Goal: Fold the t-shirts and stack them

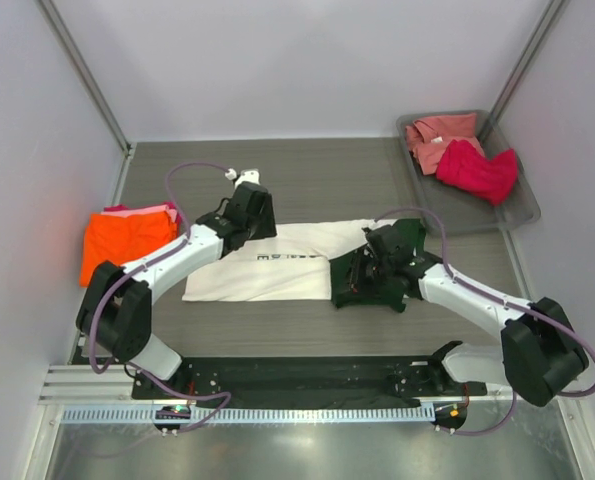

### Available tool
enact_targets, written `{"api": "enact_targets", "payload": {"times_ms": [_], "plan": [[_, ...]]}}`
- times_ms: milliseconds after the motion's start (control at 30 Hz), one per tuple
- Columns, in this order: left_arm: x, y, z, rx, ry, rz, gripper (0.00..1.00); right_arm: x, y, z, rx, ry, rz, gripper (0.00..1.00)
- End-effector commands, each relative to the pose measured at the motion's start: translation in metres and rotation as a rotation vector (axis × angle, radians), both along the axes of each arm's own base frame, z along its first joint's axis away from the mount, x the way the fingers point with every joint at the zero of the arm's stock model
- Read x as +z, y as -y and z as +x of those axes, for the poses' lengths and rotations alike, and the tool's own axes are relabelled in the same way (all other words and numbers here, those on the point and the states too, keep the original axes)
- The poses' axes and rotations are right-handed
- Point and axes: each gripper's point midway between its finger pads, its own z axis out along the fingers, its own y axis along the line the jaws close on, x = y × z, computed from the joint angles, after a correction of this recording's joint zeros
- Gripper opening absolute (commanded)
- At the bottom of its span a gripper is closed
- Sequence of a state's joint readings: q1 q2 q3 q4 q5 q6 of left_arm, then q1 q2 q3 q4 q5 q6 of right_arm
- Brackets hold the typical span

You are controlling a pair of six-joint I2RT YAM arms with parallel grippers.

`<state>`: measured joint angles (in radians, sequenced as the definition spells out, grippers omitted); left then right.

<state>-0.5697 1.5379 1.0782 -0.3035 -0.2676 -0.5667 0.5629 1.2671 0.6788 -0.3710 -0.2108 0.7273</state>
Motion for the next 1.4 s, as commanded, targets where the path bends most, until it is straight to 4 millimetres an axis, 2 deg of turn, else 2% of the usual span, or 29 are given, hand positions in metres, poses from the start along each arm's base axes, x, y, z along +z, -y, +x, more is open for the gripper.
{"api": "enact_targets", "payload": {"times_ms": [0,67,100,200,233,267,333,400,500,600,633,667,700,733,767,800,833,867,900,933,967,1000,1033,1067,1167,1200,1300,1367], "plan": [[0.012,0.013,0.009,-0.024,0.039,-0.018,0.55,0.047,-0.039,-0.011,0.034,-0.016,0.272,0.3],[0.011,0.017,0.009,-0.032,0.037,-0.015,0.55,0.06,-0.043,-0.008,0.038,0.009,0.302,0.41],[0.01,0.019,0.008,-0.038,0.036,-0.013,0.55,0.063,-0.041,-0.004,0.022,0.032,0.294,0.51],[0.011,0.024,0.008,-0.055,0.038,-0.009,0.55,0.076,-0.029,0.007,-0.015,0.106,0.221,0.67],[0.012,0.025,0.007,-0.059,0.04,-0.01,0.55,0.074,-0.02,0.013,-0.027,0.14,0.163,0.67],[0.013,0.026,0.007,-0.061,0.043,-0.01,0.55,0.08,-0.019,0.019,-0.03,0.17,0.146,0.67],[0.013,0.025,0.007,-0.06,0.043,-0.007,0.55,0.075,-0.006,0.029,-0.068,0.199,0.063,0.64],[0.014,0.022,0.006,-0.053,0.049,0.0,0.56,0.072,0.001,0.04,-0.078,0.234,-0.003,0.57],[0.017,0.015,0.007,-0.033,0.058,0.023,0.56,0.061,0.009,0.057,-0.087,0.261,-0.106,0.49],[0.02,0.003,0.008,0.01,0.069,0.062,0.57,0.052,0.008,0.074,-0.076,0.262,-0.168,0.46],[0.019,-0.001,0.007,0.022,0.062,0.076,0.58,0.049,0.005,0.08,-0.069,0.264,-0.178,0.47],[0.02,-0.008,0.01,0.051,0.064,0.085,0.59,0.054,0.0,0.089,-0.068,0.281,-0.176,0.46],[0.02,-0.011,0.01,0.065,0.061,0.085,0.59,0.043,-0.002,0.095,-0.049,0.263,-0.203,0.46],[0.019,-0.017,0.009,0.082,0.049,0.084,0.61,0.043,-0.007,0.102,-0.041,0.273,-0.199,0.46],[0.018,-0.025,0.012,0.11,0.038,0.064,0.62,0.052,-0.015,0.112,-0.033,0.296,-0.189,0.46],[0.016,-0.031,0.014,0.126,0.026,0.049,0.62,0.05,-0.02,0.118,-0.019,0.293,-0.189,0.46],[0.013,-0.037,0.014,0.142,0.014,0.034,0.62,0.038,-0.024,0.124,0.0,0.278,-0.208,0.46],[0.014,-0.051,0.02,0.181,0.011,0.01,0.61,0.044,-0.034,0.135,0.011,0.294,-0.191,0.45],[0.012,-0.051,0.021,0.169,-0.002,-0.026,0.61,0.043,-0.042,0.139,0.027,0.289,-0.175,0.44],[0.011,-0.055,0.025,0.179,-0.001,-0.041,0.61,0.028,-0.047,0.146,0.034,0.267,-0.184,0.42],[0.006,-0.066,0.031,0.209,-0.014,-0.048,0.61,0.034,-0.059,0.152,0.056,0.27,-0.139,0.37],[0.004,-0.068,0.035,0.21,-0.024,-0.059,0.61,0.032,-0.066,0.156,0.066,0.269,-0.12,0.34],[0.007,-0.07,0.04,0.211,-0.03,-0.063,0.6,0.02,-0.077,0.159,0.076,0.244,-0.094,0.31],[-0.007,-0.075,0.043,0.216,-0.082,-0.048,0.58,0.026,-0.087,0.17,0.079,0.271,-0.057,0.21],[-0.011,-0.076,0.056,0.216,-0.117,-0.056,0.54,0.006,-0.109,0.177,0.11,0.223,0.0,0.09],[-0.022,-0.076,0.057,0.213,-0.145,-0.051,0.53,0.003,-0.116,0.178,0.123,0.212,0.02,0.07],[-0.033,-0.071,0.057,0.195,-0.18,-0.059,0.5,-0.013,-0.135,0.181,0.155,0.176,0.091,0.04],[-0.04,-0.065,0.053,0.178,-0.204,-0.078,0.48,-0.025,-0.14,0.175,0.174,0.145,0.111,0.04]]}}
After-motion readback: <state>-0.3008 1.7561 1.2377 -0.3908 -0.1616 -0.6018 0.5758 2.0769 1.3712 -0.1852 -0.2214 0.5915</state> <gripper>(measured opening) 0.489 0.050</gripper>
